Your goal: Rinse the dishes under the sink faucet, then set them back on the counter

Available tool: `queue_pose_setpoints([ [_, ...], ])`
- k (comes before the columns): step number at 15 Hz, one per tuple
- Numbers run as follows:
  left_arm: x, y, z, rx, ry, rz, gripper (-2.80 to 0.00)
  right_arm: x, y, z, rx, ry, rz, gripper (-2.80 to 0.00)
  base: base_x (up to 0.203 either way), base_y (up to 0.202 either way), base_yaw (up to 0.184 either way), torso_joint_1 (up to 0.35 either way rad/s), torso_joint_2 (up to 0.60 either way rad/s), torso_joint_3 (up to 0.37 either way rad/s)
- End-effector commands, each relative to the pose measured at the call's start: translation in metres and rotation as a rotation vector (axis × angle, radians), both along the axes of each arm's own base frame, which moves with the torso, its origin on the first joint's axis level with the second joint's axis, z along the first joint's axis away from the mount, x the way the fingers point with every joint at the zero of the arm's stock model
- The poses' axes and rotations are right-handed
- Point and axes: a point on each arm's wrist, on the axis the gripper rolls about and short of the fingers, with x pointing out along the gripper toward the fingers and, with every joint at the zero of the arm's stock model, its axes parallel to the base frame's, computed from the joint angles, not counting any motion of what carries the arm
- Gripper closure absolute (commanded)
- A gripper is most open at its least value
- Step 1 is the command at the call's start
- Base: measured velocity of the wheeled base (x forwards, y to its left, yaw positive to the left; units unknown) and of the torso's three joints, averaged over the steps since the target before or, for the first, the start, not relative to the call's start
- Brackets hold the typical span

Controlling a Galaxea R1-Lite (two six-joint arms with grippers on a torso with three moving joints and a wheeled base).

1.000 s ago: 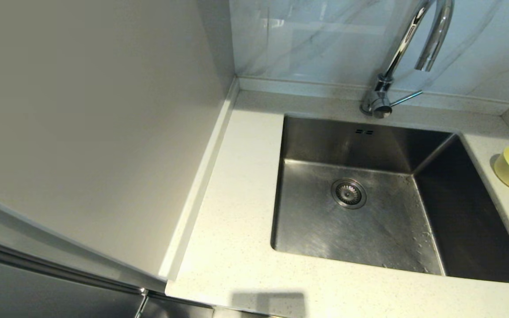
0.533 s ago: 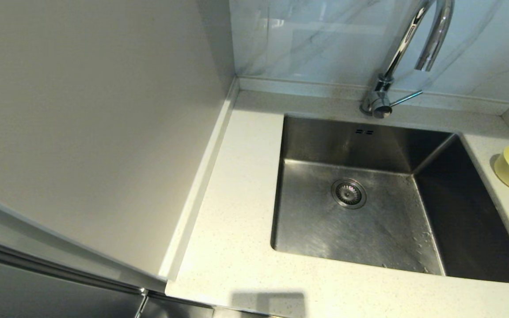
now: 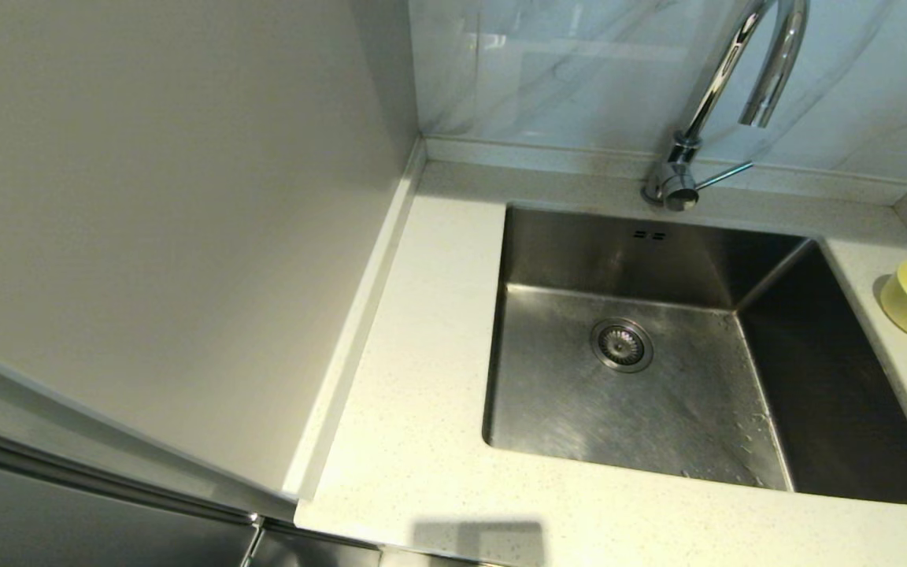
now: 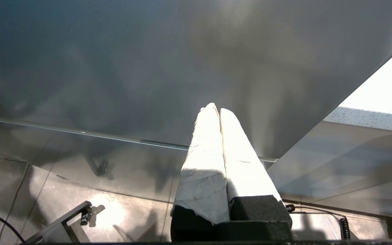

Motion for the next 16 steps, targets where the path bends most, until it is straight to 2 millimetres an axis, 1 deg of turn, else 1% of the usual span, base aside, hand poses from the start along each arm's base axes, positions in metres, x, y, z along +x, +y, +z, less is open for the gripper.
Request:
queue_pose_setpoints([
  [1,-0.0002,0.0,0.0,-0.001,-0.003,0.0,0.0,0.0001,0.0,0.0,0.0,0.001,0.001,0.0,0.0,0.0,0.0,0.0,0.0,0.0],
  [16,-0.0002,0.0,0.0,-0.001,-0.003,0.0,0.0,0.0,0.0001,0.0005,-0.001,0.0,0.004,0.0,0.0,0.0,0.0,0.0,0.0,0.0],
])
